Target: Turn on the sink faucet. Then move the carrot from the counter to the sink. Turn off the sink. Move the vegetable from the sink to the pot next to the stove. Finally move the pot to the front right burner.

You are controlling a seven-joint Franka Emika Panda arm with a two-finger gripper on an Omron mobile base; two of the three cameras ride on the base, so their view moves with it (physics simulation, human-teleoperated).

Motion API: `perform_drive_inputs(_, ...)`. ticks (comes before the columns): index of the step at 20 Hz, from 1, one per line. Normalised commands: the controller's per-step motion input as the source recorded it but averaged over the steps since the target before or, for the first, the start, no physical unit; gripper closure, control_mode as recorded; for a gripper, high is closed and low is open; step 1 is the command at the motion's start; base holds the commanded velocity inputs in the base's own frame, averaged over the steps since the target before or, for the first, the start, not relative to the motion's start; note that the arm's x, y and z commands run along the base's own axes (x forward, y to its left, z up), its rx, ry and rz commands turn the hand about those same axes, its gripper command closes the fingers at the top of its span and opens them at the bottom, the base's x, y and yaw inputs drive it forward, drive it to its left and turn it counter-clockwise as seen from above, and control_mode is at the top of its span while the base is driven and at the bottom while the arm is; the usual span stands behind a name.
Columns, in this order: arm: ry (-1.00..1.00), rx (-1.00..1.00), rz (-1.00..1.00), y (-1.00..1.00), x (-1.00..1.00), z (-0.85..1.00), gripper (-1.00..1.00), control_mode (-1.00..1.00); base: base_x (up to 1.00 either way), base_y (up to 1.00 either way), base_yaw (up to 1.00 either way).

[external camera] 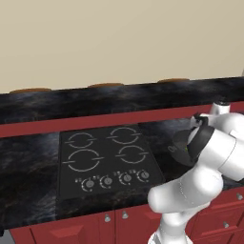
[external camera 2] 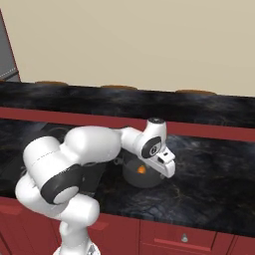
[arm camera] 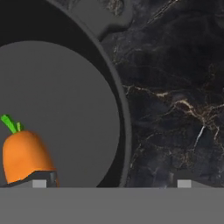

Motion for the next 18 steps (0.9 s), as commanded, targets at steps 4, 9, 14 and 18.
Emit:
perform_drive_inputs(4, 0.0, 0.0, -0.04, -0.05, 0.01, -0.25, -1.0, -1.0, 0.0, 0.0, 0.0)
perform_drive_inputs(9, 0.0, 0.0, -0.02, 0.0, 0.0, -0.26, -1.0, -1.0, 0.0, 0.0, 0.0)
perform_drive_inputs(14, 0.0, 0.0, -0.01, 0.0, 0.0, -0.27, 1.0, -1.0, 0.0, 0.0, 0.0)
perform_drive_inputs(18, 0.0, 0.0, 0.0, 0.0, 0.0, 0.0, 1.0, -1.0, 0.0, 0.0, 0.0)
